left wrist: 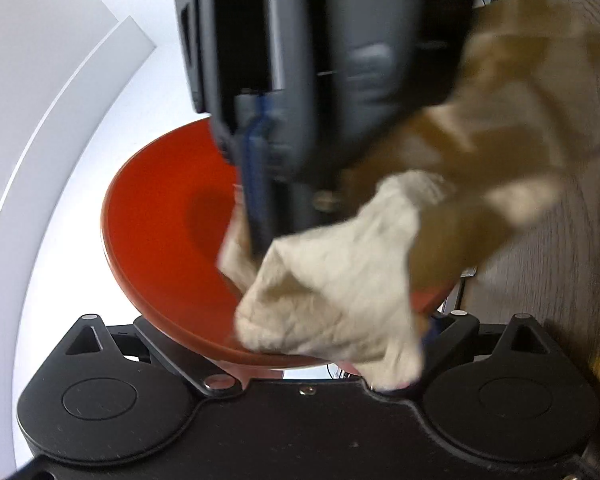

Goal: Clean bowl
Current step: 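Rub the paper towel around the orange bowl's inner wall, right gripper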

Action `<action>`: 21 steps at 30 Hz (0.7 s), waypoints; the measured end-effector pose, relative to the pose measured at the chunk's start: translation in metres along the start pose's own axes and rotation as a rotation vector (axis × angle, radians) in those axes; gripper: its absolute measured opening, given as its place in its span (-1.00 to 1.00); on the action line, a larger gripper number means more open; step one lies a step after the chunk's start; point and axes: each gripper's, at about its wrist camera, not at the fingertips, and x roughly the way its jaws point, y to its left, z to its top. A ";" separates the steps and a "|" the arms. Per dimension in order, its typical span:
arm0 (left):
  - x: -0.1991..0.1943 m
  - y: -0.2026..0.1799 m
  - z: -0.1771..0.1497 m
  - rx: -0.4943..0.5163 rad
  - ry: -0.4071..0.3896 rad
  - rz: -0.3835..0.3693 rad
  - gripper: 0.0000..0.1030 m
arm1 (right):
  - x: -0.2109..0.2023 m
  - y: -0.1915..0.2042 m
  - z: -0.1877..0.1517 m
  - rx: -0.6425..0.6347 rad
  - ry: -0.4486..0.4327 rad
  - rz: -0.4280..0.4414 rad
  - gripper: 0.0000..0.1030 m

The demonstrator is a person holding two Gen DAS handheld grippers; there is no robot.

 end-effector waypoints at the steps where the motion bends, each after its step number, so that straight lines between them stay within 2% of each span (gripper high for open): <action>1: 0.000 0.000 0.000 0.000 0.000 0.000 0.84 | -0.001 0.005 -0.002 -0.003 -0.007 0.030 -0.90; 5: 0.000 0.000 0.000 0.000 0.000 0.000 0.85 | -0.005 0.026 -0.004 -0.035 -0.052 0.141 -0.90; 9: 0.000 0.000 0.000 0.000 0.000 0.000 0.84 | -0.014 0.038 0.003 -0.053 -0.111 0.185 -0.90; 15: 0.000 0.000 0.000 0.000 0.000 0.000 0.84 | -0.026 0.020 0.017 -0.030 -0.189 0.120 -0.90; 19: 0.000 0.000 0.000 0.000 0.000 0.000 0.84 | -0.037 0.001 0.011 -0.036 -0.183 0.058 -0.90; 21: 0.000 0.000 0.000 0.000 0.000 0.000 0.84 | -0.035 -0.010 0.005 -0.032 -0.151 0.024 -0.90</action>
